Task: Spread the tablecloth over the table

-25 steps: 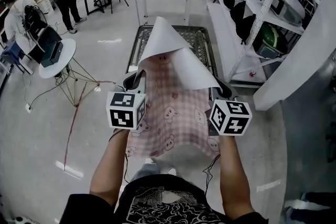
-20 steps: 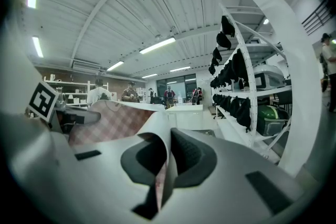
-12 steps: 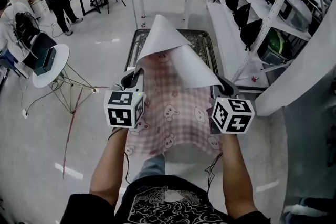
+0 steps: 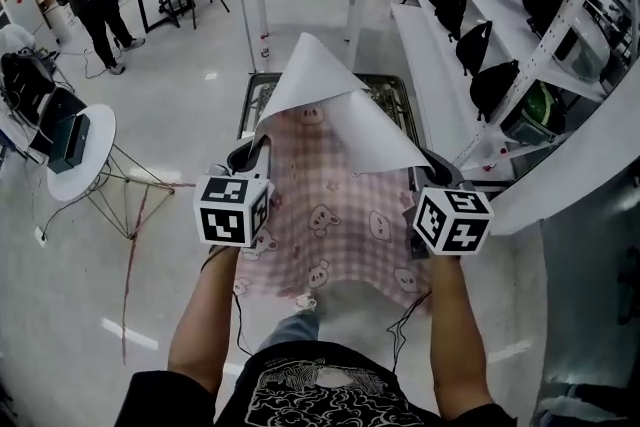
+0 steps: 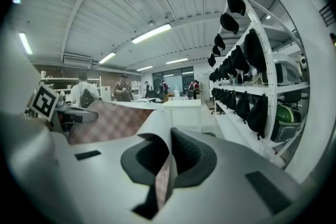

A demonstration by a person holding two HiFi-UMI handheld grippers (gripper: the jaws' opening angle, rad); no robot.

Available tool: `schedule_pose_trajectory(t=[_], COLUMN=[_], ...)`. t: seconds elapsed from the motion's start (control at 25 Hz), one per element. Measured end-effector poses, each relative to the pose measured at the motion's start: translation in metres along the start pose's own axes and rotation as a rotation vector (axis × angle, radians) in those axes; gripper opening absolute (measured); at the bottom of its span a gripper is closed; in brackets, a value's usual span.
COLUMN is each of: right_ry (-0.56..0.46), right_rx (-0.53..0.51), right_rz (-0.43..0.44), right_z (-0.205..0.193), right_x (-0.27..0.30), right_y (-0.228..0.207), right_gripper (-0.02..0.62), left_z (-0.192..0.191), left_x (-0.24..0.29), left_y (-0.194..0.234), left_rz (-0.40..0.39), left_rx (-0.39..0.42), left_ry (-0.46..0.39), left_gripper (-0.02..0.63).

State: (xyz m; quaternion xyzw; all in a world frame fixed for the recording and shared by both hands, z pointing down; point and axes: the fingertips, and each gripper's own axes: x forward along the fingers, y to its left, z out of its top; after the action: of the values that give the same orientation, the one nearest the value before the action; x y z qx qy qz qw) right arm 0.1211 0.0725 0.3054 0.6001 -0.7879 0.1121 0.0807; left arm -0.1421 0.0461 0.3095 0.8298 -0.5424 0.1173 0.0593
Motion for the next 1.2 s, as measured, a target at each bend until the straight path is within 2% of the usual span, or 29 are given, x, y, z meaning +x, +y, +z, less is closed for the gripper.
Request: schedule_pose_trajectory(t=[0.24,0.56,0.96,1.2], right_ry=[0.052,0.117,0.197,0.244], right_rx=[-0.022,-0.039,-0.073,-0.119], right_rz=[-0.056,-0.128,-0.192,-0.209], right_z=[0.013,0.007,-0.017,-0.041], right_x=[0.059,0.124,0.190,0.215], right_y=[-0.029,-0.068,-0.100,-0.115], right_gripper=[0.006,0.006,0.006,0.008], left_z=[0.002,-0.016,-0.052,-0.078], left_x=[0.057,0.122,0.186,0.211], left_y=[0.035,0.074,0.120,0.137], left_rz=[-0.016,-0.035,-0.044,-0.031], left_rx=[-0.014,-0.033,-0.056,-0.036], left_ry=[0.044,0.108,0.195,0.263], left_gripper=[0.009,0.009,0.011,0.014])
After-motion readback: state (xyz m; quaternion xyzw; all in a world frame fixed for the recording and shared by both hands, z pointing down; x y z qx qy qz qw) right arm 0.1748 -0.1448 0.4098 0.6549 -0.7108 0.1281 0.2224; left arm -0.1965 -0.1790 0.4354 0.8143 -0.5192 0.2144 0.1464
